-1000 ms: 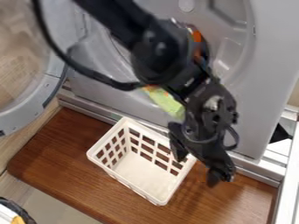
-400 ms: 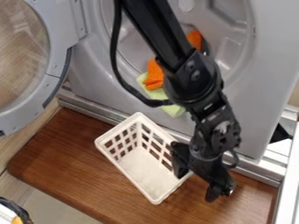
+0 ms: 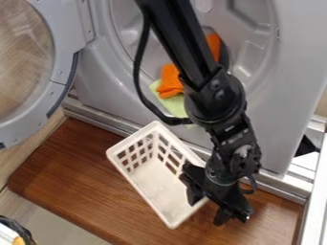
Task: Move the white basket to the upper right of the table
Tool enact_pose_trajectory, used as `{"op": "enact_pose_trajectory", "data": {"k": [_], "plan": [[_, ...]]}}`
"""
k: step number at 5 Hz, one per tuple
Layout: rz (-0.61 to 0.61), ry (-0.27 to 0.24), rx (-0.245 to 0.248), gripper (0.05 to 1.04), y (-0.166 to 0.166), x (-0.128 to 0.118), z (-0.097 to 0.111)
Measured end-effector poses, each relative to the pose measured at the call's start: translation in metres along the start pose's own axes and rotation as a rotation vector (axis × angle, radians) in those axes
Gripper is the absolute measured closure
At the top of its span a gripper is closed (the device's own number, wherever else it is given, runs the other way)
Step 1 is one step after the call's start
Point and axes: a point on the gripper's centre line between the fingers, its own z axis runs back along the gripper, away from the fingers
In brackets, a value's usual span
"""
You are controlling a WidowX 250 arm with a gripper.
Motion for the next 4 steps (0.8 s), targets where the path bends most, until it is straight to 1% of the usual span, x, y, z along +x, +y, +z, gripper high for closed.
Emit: {"op": "enact_pose_trajectory", "data": {"k": [1,2,3,4], "plan": [[0.012,-0.002,0.006,0.711,-0.0008,-0.0023,-0.0002],[0.018,-0.010,0.011,0.869,0.0007,-0.0037,0.0025],[0.021,-0.017,0.009,0.936,-0.0001,-0.0097,0.0048],[0.037,-0.040,0.009,0.957,-0.0012,-0.0121,0.0097]]}}
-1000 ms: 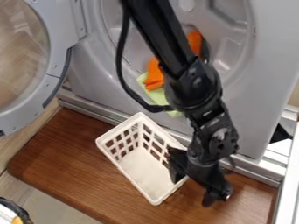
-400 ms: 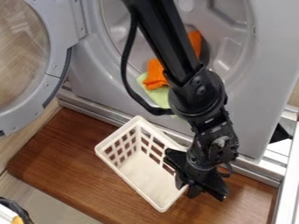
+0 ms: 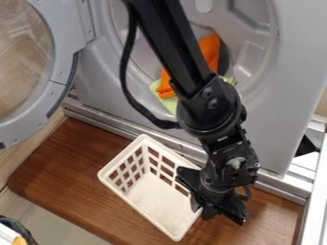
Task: Move the white basket to the upper right of the table
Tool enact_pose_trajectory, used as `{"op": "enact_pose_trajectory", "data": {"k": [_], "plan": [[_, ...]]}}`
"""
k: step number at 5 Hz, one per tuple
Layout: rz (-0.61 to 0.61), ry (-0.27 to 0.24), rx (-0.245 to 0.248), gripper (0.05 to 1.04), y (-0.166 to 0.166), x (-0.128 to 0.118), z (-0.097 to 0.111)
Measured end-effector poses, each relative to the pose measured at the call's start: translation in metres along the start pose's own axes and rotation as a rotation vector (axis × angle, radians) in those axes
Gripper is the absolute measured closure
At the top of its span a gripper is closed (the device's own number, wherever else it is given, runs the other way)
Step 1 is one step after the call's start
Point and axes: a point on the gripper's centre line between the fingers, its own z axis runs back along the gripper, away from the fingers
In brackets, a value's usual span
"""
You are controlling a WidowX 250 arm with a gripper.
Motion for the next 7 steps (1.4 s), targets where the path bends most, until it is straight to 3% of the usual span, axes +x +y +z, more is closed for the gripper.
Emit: {"op": "enact_pose_trajectory", "data": {"k": [2,3,4,5,7], "plan": [[0.065,-0.026,0.019,0.970,0.007,-0.011,0.012],[0.100,-0.023,0.030,0.979,0.006,-0.016,0.027],[0.133,-0.060,0.046,0.992,0.011,-0.012,0.049],[0.102,-0.105,0.026,0.993,-0.001,0.008,0.060],[-0.016,-0.135,-0.013,0.993,-0.052,0.051,0.059]]}}
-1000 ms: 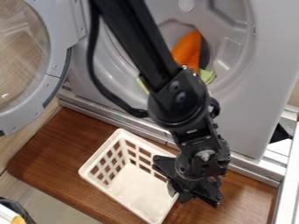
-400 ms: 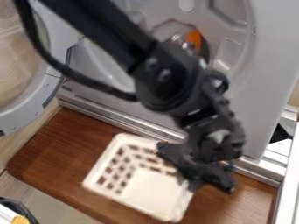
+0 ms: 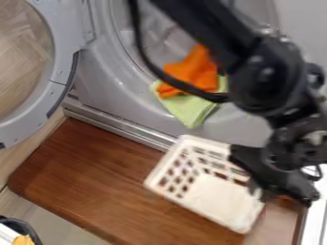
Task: Move the white basket to the upper right of the table
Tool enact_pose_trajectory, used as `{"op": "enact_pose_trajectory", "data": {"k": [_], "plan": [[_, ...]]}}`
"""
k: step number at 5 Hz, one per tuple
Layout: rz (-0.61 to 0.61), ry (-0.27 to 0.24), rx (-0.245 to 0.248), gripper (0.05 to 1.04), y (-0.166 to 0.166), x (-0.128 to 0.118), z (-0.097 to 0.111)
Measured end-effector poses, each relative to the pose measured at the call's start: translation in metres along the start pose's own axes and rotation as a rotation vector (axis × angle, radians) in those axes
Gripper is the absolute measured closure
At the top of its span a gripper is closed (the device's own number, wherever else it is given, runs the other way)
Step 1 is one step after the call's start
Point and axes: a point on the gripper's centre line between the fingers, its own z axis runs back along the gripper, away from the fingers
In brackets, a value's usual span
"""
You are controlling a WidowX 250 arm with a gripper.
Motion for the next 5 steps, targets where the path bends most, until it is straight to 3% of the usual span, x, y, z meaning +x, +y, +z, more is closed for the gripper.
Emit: {"op": "enact_pose_trajectory", "data": {"k": [3,4,5], "plan": [[-0.056,0.060,-0.040,0.963,-0.042,0.007,-0.038],[-0.065,0.043,-0.041,0.765,-0.043,0.010,-0.041],[-0.052,0.030,-0.046,0.462,-0.043,0.010,-0.042]]}}
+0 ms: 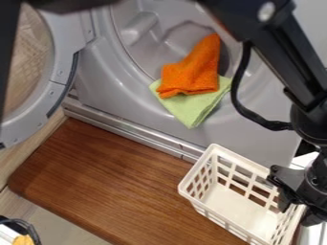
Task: Move the white basket to the upper right of the table
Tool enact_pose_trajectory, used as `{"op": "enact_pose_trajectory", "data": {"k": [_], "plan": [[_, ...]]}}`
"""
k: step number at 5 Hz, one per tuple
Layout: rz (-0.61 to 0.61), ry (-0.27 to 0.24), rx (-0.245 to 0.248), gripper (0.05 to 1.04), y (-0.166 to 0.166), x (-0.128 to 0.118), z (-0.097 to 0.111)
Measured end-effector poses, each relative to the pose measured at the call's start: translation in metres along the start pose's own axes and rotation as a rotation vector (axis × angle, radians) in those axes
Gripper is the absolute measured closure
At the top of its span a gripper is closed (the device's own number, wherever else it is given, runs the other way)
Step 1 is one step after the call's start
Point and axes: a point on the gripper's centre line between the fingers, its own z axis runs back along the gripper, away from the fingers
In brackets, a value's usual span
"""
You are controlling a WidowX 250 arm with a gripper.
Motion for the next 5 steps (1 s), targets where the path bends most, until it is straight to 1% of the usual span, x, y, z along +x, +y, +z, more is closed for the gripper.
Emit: {"op": "enact_pose_trajectory", "data": {"k": [1,2,3,4,5], "plan": [[0.007,0.007,0.005,0.160,0.002,-0.005,-0.002],[0.010,0.013,0.007,0.073,0.004,-0.014,-0.005],[0.007,-0.029,-0.035,0.077,-0.003,-0.009,0.006],[0.003,-0.037,-0.083,0.083,-0.013,-0.009,0.010],[-0.016,-0.089,-0.121,0.083,-0.019,-0.007,0.031]]}}
